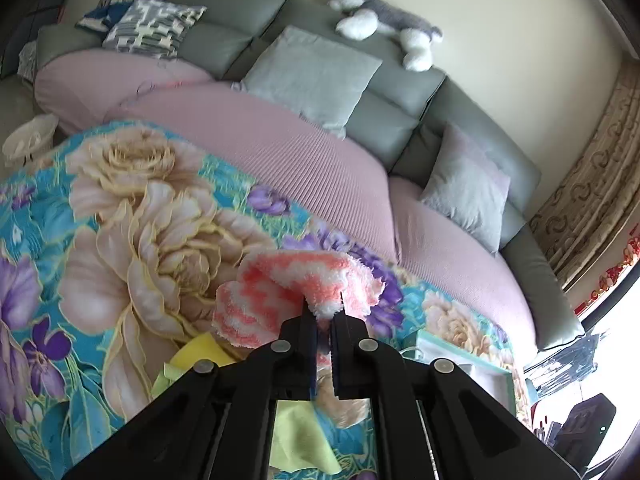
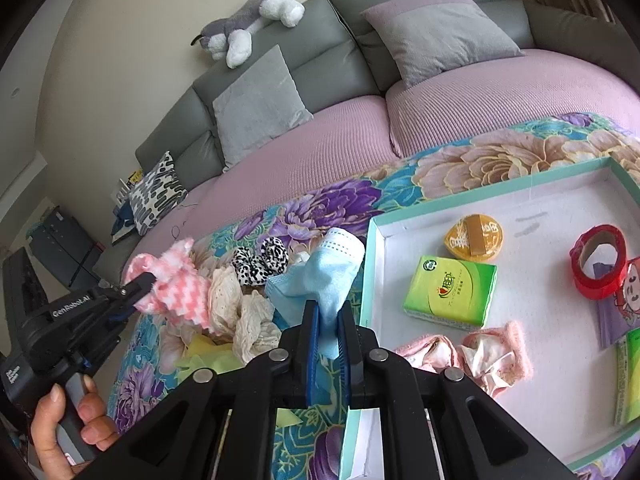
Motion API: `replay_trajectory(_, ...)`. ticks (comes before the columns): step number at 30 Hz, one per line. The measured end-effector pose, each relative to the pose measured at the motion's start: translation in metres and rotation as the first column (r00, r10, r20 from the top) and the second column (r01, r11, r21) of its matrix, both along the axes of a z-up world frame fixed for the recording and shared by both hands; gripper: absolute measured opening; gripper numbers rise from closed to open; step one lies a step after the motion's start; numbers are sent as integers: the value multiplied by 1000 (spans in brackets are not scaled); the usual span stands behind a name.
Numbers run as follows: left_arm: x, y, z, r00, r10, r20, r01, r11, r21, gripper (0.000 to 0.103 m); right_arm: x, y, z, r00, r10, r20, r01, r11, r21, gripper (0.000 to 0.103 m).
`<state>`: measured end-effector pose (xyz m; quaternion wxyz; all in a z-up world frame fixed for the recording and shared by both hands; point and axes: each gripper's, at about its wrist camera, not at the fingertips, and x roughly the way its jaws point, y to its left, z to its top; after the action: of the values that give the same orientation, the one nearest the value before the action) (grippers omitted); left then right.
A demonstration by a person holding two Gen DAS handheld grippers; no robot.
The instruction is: Organize soft objects
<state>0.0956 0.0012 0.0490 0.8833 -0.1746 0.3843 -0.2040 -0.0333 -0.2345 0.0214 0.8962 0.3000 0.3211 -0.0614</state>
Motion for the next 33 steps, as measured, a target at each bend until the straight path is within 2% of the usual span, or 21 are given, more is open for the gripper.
replay_trajectory(8,-20,-4,42,992,-18,125,22,999,-30,5,-17,-11,18,998,-49,34,50,998,-34,10)
replay_trajectory(14,-33,-47,45,980,-144,139,150,988,-33,5,-45,-48,25,980,-199,16,200,976,-92,10)
replay_trajectory(20,-48,-96,41,953,-270,138,275,961,-12,5,-74,-93,23,937,-350,1,348,931,-113,10)
replay_trajectory(25,-60,-133,32,925,-357,133,358,934,14,5,-91,-119,22,887,-461,-15,452,875,-172,10)
replay_trajectory(29,-70,-160,22,899,-422,113,421,906,41,5,-99,-135,16,859,-512,-31,499,849,-174,10)
replay_trajectory(33,-77,-185,12,874,-475,100,469,880,77,5,-102,-142,8,850,-524,-58,510,844,-165,13)
